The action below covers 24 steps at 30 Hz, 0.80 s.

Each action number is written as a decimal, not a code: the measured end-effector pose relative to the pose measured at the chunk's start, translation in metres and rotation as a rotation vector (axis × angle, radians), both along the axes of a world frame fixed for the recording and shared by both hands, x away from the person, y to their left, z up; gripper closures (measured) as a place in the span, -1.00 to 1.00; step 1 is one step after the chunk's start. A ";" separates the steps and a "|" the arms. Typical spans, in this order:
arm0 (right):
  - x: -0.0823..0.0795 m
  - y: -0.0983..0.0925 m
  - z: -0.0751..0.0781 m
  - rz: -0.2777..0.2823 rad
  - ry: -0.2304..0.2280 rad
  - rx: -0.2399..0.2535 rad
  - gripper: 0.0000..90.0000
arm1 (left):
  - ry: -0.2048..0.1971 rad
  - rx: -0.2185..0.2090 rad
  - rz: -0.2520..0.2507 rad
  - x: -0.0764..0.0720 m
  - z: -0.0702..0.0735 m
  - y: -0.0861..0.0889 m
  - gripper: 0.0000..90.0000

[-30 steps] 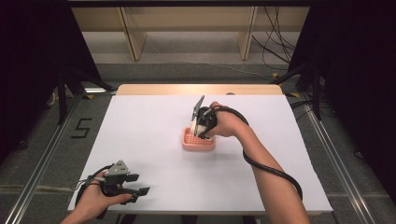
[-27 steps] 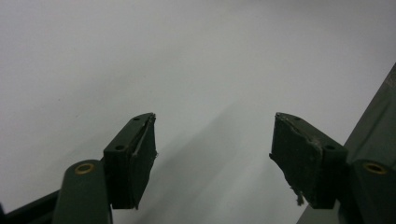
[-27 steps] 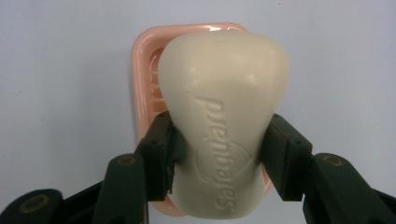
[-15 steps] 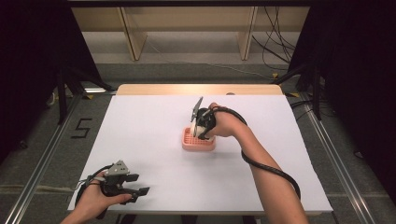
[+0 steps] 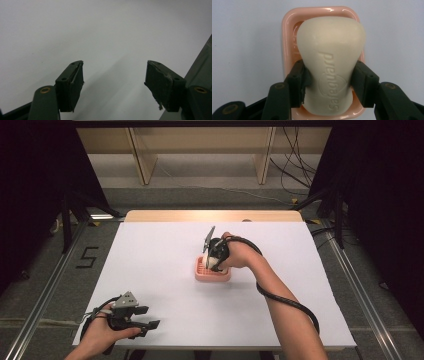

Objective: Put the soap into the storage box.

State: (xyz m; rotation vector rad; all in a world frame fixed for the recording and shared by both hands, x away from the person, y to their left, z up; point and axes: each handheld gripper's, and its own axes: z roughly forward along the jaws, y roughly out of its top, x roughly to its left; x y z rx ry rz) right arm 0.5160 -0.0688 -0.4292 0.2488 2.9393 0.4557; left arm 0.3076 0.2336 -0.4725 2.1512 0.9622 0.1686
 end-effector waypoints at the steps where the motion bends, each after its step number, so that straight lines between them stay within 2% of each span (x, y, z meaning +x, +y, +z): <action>1: 0.000 0.000 0.000 -0.006 0.008 0.002 0.12 | -0.001 -0.002 0.001 0.000 0.000 0.000 -0.33; 11: 0.000 0.000 -0.002 0.018 -0.004 0.007 0.10 | -0.003 -0.009 0.007 0.000 0.000 -0.001 -0.33; 12: -0.001 -0.001 -0.002 -0.010 0.013 0.026 0.10 | -0.003 0.000 -0.001 0.000 0.000 0.000 -0.33; 13: -0.001 -0.001 -0.002 -0.010 0.013 0.026 0.06 | -0.002 -0.002 0.000 0.000 0.000 0.000 -0.33; 16: -0.004 -0.005 0.001 -0.027 0.014 0.066 -0.05 | -0.001 0.001 -0.001 0.000 0.000 0.000 -0.33; 18: -0.007 -0.009 0.002 -0.061 0.020 0.071 -0.10 | -0.004 -0.002 0.000 0.000 0.000 0.000 -0.33; 19: -0.007 -0.009 0.002 -0.061 0.020 0.071 -0.10 | -0.004 -0.002 0.000 0.000 0.000 0.000 -0.33; 20: -0.008 -0.011 0.003 -0.048 0.004 0.099 -0.10 | -0.003 -0.010 0.006 -0.001 0.000 -0.001 -0.33; 22: -0.012 -0.019 0.007 -0.063 -0.022 0.159 -0.12 | -0.001 -0.001 0.003 0.000 0.000 0.000 -0.33; 24: -0.020 -0.029 0.007 -0.104 -0.043 0.201 -0.13 | -0.001 -0.009 0.009 0.000 -0.001 0.000 -0.33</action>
